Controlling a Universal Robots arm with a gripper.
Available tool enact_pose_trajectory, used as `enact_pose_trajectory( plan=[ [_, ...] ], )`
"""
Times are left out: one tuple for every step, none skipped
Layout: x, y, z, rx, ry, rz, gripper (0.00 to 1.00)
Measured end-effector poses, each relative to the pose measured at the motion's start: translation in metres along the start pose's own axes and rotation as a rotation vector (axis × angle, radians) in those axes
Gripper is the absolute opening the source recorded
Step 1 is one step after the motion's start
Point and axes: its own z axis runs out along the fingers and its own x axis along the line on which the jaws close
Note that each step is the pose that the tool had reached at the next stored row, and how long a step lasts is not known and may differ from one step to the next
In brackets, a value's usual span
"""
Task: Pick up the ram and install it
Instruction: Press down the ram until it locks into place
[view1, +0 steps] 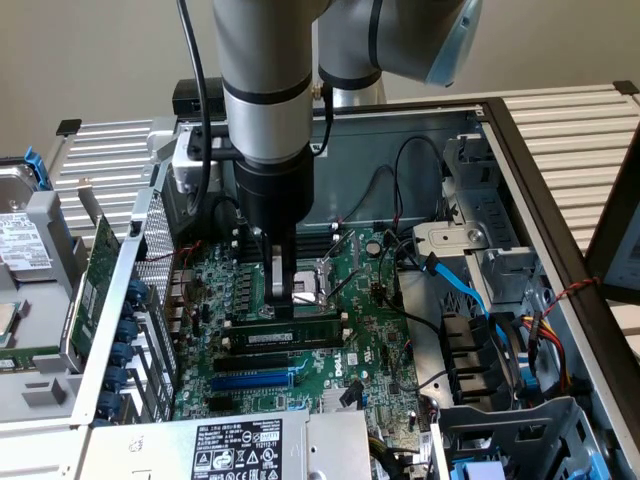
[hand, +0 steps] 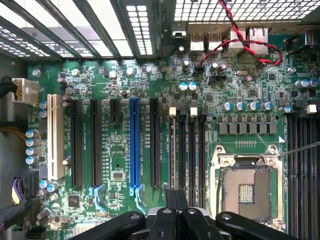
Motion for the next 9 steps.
enact_pose_trajectory(
  plan=[
    [0.0,0.0,0.0006,0.0,0.0001,0.0,0.11],
    [0.0,0.0,0.0013,-0.0001,0.0002,0.0,0.11],
    [0.0,0.0,0.0023,-0.0001,0.0001,0.0,0.11],
    [-0.0001,0.0,0.0033,0.0,0.0001,0.0,0.11],
    [-0.0002,0.0001,0.0041,0.0,0.0002,0.0,0.11],
    [-0.0005,0.0002,0.0046,-0.0001,0.0003,0.0,0.11],
    [-0.0009,0.0003,0.0051,-0.0001,0.0003,0.0,0.11],
    [-0.0014,0.0004,0.0054,-0.0002,0.0005,0.0,0.11],
    [-0.0022,0.0006,0.0058,0.0,0.0005,0.0,0.11]
  ],
)
